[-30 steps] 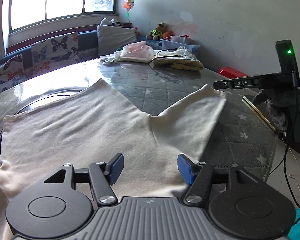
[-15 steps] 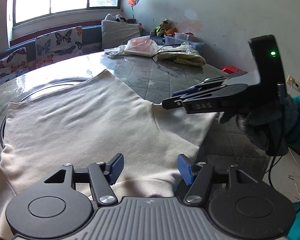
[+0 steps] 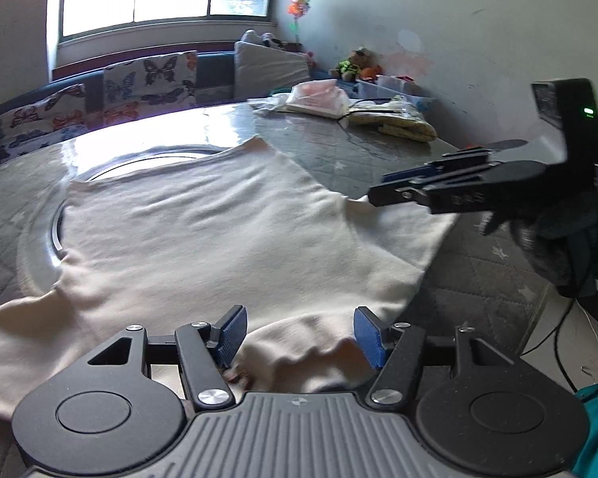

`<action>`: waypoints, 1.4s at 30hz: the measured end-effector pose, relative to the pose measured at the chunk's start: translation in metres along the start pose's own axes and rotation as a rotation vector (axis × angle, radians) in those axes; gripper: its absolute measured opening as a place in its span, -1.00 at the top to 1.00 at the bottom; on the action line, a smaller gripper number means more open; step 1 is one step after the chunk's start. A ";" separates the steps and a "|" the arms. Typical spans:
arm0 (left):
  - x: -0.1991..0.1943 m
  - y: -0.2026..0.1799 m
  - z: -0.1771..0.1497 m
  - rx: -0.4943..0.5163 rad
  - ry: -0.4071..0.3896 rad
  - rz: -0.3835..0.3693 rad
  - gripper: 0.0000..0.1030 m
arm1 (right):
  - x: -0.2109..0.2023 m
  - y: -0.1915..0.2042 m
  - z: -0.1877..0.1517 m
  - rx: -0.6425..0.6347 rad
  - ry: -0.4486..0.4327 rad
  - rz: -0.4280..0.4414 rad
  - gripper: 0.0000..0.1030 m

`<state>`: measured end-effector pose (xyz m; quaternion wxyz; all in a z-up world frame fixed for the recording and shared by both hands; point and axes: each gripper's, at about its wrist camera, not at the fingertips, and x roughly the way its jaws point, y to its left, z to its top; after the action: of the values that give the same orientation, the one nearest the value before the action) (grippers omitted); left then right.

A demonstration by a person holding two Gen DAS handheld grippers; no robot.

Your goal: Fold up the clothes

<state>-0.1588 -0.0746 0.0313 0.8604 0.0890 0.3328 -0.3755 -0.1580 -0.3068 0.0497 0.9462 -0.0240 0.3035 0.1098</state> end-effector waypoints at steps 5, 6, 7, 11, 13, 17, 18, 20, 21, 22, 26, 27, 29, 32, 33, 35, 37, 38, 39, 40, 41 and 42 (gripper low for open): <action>-0.013 0.013 -0.011 -0.036 0.014 0.015 -0.22 | 0.004 0.039 0.000 -0.093 0.021 0.155 0.48; -0.014 0.014 -0.013 -0.037 0.018 0.015 -0.22 | 0.007 0.046 -0.001 -0.108 0.028 0.178 0.48; -0.015 0.014 -0.015 -0.037 0.022 0.014 -0.22 | 0.010 0.052 -0.003 -0.120 0.039 0.196 0.48; -0.018 0.014 -0.023 -0.027 0.029 0.010 -0.22 | 0.019 0.071 -0.013 -0.172 0.081 0.247 0.48; -0.020 0.014 -0.025 -0.016 0.031 0.011 -0.22 | 0.020 0.078 -0.018 -0.207 0.088 0.248 0.48; -0.026 0.017 -0.022 -0.012 0.020 0.009 -0.22 | 0.012 0.078 -0.016 -0.224 0.080 0.248 0.48; -0.027 0.017 -0.020 -0.008 0.008 0.006 -0.22 | 0.010 0.078 -0.015 -0.222 0.075 0.248 0.48; -0.029 0.016 -0.016 -0.002 -0.016 -0.001 -0.22 | 0.010 0.077 -0.013 -0.218 0.070 0.249 0.48; -0.030 0.016 -0.013 0.002 -0.028 -0.004 -0.22 | 0.011 0.077 -0.013 -0.214 0.071 0.250 0.48; -0.028 0.016 -0.012 0.004 -0.033 -0.008 -0.22 | 0.012 0.077 -0.013 -0.211 0.075 0.252 0.48; -0.016 0.016 -0.012 0.000 -0.020 -0.031 -0.17 | 0.016 0.077 -0.018 -0.216 0.103 0.251 0.48; -0.014 0.016 -0.013 0.002 -0.013 -0.036 -0.08 | 0.015 0.076 -0.018 -0.213 0.102 0.252 0.48; -0.012 0.015 -0.014 0.004 -0.012 -0.048 -0.02 | 0.011 0.072 -0.015 -0.197 0.091 0.248 0.48; -0.013 0.017 -0.014 0.002 -0.029 -0.055 0.01 | 0.009 0.067 -0.014 -0.170 0.087 0.244 0.48; -0.013 0.017 -0.014 0.001 -0.027 -0.060 0.04 | 0.010 0.066 -0.015 -0.165 0.095 0.244 0.48; -0.010 0.018 -0.017 0.006 -0.009 -0.058 0.06 | 0.012 0.066 -0.019 -0.164 0.110 0.243 0.48; -0.009 0.018 -0.018 0.004 0.004 -0.058 0.06 | 0.011 0.067 -0.020 -0.164 0.106 0.243 0.47; -0.010 0.018 -0.018 0.002 0.003 -0.055 0.06 | 0.009 0.066 -0.019 -0.159 0.099 0.243 0.47; -0.011 0.019 -0.017 -0.001 0.002 -0.051 0.03 | 0.007 0.065 -0.018 -0.151 0.092 0.241 0.47; -0.013 0.018 -0.015 -0.002 -0.003 -0.051 0.03 | 0.006 0.063 -0.017 -0.143 0.086 0.239 0.46; -0.014 0.018 -0.013 -0.003 -0.008 -0.051 0.02 | 0.004 0.060 -0.015 -0.126 0.077 0.233 0.46; -0.016 0.018 -0.011 -0.004 -0.013 -0.051 0.00 | 0.001 0.056 -0.013 -0.106 0.067 0.225 0.44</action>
<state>-0.1594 -0.0483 0.0312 0.8528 0.0761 0.3303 -0.3973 -0.1768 -0.2534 0.0396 0.9147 -0.0434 0.3292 0.2303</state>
